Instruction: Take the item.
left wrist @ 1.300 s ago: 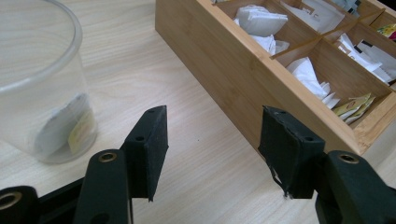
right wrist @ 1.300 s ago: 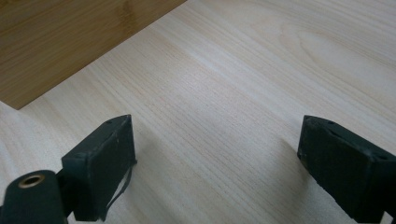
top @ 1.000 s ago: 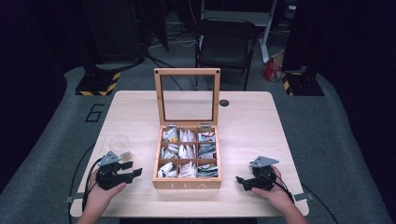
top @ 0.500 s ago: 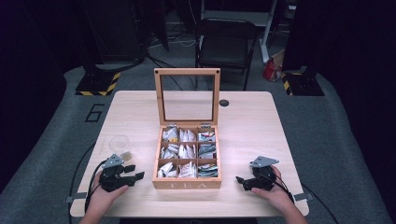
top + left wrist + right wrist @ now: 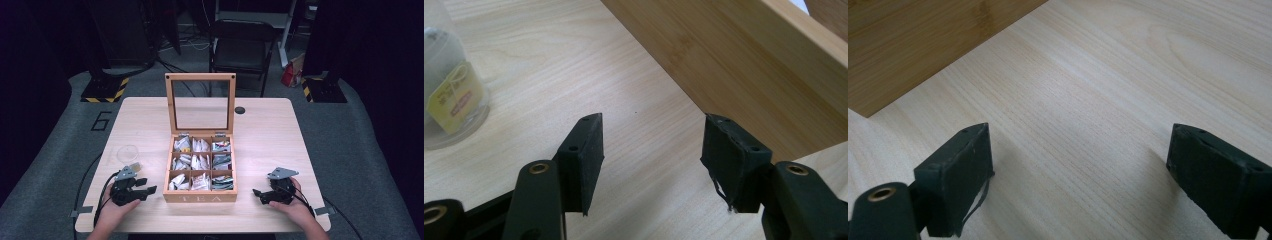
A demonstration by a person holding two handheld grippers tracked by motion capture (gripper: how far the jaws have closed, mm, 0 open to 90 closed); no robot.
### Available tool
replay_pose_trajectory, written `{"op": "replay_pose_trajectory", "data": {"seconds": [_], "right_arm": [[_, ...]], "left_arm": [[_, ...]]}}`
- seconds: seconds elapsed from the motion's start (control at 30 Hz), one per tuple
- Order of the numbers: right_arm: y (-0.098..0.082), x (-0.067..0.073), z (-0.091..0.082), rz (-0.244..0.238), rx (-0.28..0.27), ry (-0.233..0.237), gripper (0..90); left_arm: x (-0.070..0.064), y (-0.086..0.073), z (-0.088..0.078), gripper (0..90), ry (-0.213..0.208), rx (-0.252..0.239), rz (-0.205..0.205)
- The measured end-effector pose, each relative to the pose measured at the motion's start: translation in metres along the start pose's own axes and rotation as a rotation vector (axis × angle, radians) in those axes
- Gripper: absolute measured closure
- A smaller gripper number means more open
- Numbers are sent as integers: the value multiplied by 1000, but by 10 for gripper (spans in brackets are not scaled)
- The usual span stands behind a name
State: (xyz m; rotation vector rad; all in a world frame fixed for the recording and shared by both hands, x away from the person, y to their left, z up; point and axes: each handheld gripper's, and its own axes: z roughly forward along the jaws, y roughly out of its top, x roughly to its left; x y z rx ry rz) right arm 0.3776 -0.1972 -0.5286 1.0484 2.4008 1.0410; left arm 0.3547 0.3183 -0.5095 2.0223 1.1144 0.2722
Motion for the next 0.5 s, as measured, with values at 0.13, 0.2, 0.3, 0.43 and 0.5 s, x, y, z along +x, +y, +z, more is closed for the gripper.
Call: {"op": "replay_pose_trajectory", "data": {"seconds": [0.13,0.2,0.3,0.43,0.5], "right_arm": [[0,0,0,3,1,2,104],[0,0,0,0,1,0,104],[0,0,0,1,1,1,104],[0,0,0,0,2,1,104],[0,0,0,1,0,-1,104]], "left_arm": [[-1,0,1,419,5,-6,2],[-1,0,1,419,5,-6,1],[0,-1,1,418,1,6,1],[0,0,1,418,4,8,9],[0,0,1,418,7,-2,4]]}}
